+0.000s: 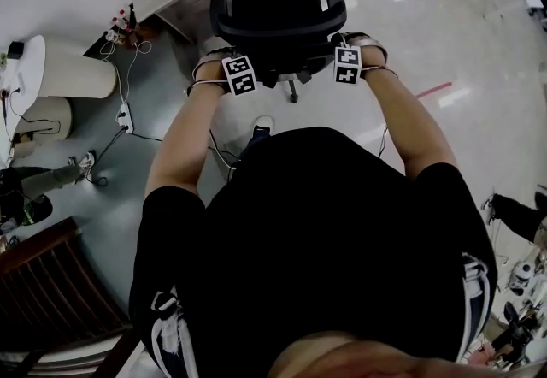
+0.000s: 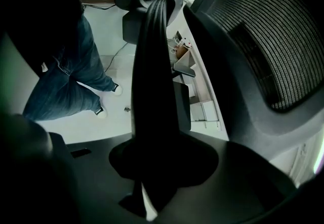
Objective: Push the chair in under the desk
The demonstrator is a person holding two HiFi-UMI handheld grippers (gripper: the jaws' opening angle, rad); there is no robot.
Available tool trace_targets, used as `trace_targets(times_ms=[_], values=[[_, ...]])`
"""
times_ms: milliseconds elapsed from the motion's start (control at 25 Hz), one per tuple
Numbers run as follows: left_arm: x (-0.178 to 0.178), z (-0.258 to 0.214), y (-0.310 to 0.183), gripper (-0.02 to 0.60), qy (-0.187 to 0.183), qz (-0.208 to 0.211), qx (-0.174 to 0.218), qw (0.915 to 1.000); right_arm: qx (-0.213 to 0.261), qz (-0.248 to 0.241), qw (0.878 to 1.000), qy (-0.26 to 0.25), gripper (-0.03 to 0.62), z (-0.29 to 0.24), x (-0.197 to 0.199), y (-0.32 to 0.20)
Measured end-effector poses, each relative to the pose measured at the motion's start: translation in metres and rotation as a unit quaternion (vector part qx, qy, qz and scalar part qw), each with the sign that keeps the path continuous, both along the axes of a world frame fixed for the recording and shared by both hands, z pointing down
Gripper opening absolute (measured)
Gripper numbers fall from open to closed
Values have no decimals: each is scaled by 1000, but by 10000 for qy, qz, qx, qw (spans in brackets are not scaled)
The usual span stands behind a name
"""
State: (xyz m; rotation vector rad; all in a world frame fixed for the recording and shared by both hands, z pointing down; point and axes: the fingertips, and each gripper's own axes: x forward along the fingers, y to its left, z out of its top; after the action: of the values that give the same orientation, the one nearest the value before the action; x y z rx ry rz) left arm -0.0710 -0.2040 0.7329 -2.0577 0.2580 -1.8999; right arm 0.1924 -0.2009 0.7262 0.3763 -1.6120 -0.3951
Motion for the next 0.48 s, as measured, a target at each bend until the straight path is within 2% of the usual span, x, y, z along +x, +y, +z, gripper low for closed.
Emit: trace_targets(times_ms=[480], values=[[-87,0,15,94,24,-710,112,9974,-17,-726,9974,-10,104,0,-90,-20]])
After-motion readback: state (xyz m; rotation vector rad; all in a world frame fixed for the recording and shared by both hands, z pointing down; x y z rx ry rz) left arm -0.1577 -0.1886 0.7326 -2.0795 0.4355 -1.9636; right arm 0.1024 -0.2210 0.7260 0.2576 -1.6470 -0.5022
